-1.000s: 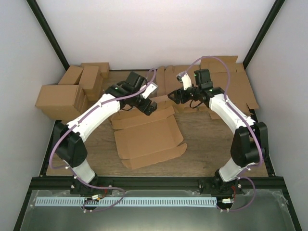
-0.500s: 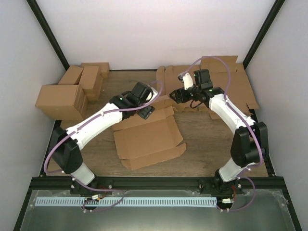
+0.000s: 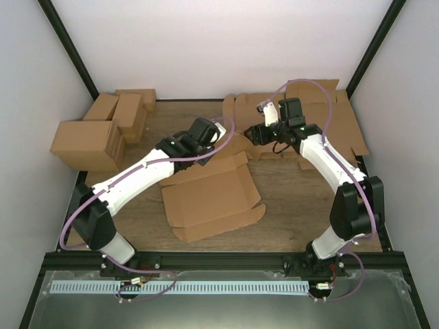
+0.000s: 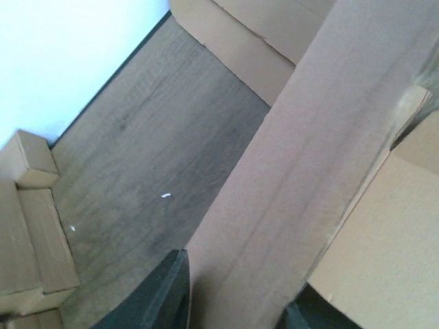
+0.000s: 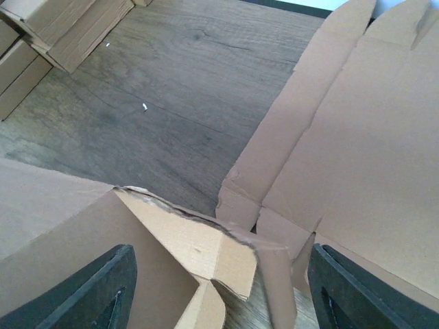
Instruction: Fold the paper box
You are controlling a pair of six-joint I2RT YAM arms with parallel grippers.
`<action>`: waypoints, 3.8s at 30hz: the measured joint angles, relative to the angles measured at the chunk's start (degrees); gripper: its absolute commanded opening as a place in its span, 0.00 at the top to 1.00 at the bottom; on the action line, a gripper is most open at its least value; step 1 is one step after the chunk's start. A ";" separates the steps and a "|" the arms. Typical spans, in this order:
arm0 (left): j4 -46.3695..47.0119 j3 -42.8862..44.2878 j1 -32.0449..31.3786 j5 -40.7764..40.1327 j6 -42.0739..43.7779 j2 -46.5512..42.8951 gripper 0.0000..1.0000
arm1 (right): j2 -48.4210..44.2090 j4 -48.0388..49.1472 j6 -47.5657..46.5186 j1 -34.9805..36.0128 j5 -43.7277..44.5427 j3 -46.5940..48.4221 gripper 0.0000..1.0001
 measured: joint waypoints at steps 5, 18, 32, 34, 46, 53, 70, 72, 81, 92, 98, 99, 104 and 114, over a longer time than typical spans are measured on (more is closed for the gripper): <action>0.15 0.00 -0.57 -1.70 2.14 -0.02 0.93 | -1.33 0.15 0.83 -1.55 1.86 -0.04 0.29; -5.86 2.60 -0.59 0.63 -2.86 -0.15 0.96 | -9.09 4.46 3.45 -4.74 1.40 -8.37 0.32; -20.63 21.05 2.95 19.47 -17.46 5.88 0.96 | -9.81 6.47 11.15 -3.78 -8.72 -21.94 0.32; -21.73 20.76 4.72 22.21 -19.67 6.54 0.96 | -9.81 6.49 11.85 -3.76 -9.25 -23.28 0.33; -21.24 6.80 6.16 18.58 -22.62 0.31 0.96 | -3.74 10.10 12.04 -3.72 -9.92 -26.93 0.40; -22.80 5.97 5.92 10.25 -18.80 0.04 0.96 | 4.33 11.45 11.80 -3.72 -9.92 -25.75 0.42; -19.23 -1.95 -2.08 -12.61 -13.25 0.04 0.96 | 10.08 17.81 1.38 -3.69 -16.65 -10.47 0.38; -18.69 -2.51 -2.69 -14.19 -12.94 0.04 0.96 | 10.95 19.32 -0.83 -3.41 -17.27 -7.41 0.36; -17.70 -2.64 -4.20 -17.70 -11.82 0.04 0.96 | 21.35 21.64 -9.25 0.83 -15.98 4.59 0.29; -17.31 -2.64 -5.46 -19.21 -10.80 0.04 0.96 | 27.50 20.48 -15.76 2.29 -13.64 10.34 0.78; -16.59 -2.43 -5.49 -19.26 -10.73 0.26 0.96 | 27.10 19.37 -18.78 2.51 -14.12 10.10 0.99; -16.15 -2.32 -5.49 -19.39 -10.75 0.46 0.96 | 26.51 19.21 -19.12 2.80 -14.23 9.40 0.99; -16.37 -1.88 -5.53 -20.46 -10.71 0.83 0.96 | 20.76 18.67 -19.12 3.21 -11.78 4.35 0.99; -17.00 -0.09 -6.10 -21.59 -10.05 0.92 0.96 | 8.07 18.86 -15.76 3.28 -8.31 -6.45 0.99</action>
